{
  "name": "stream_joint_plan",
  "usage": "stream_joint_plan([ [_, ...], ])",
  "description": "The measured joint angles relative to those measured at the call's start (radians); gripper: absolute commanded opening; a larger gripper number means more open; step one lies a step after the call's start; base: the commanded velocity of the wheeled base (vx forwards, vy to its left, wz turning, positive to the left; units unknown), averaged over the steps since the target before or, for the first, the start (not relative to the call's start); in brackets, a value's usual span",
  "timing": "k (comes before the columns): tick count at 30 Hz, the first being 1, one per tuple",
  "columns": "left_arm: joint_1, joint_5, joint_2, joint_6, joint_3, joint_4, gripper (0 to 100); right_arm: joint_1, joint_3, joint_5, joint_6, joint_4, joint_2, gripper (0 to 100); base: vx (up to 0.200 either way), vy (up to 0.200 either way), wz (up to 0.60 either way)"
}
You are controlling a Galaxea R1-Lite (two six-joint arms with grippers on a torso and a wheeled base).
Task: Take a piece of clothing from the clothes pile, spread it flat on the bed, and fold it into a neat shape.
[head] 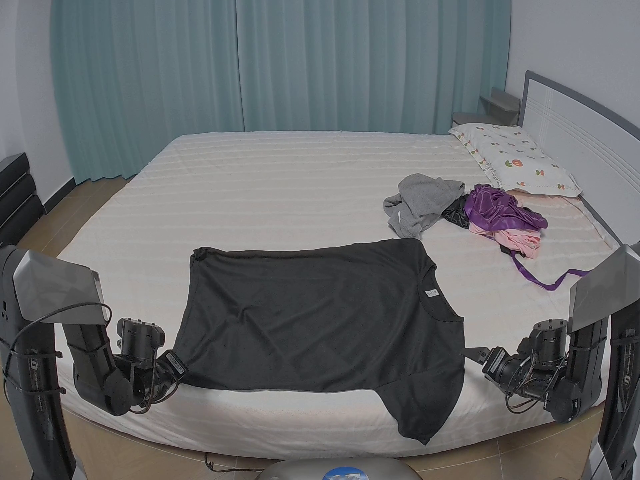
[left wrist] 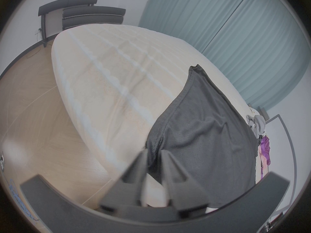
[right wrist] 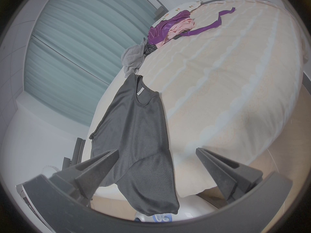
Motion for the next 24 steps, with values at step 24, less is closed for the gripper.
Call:
stream_joint_plan([
  [24,0.008,0.037,-0.053,0.199,0.112,0.008,0,0.083,-0.083,0.001,-0.040,0.021,0.049,100,0.000,0.000,0.00],
])
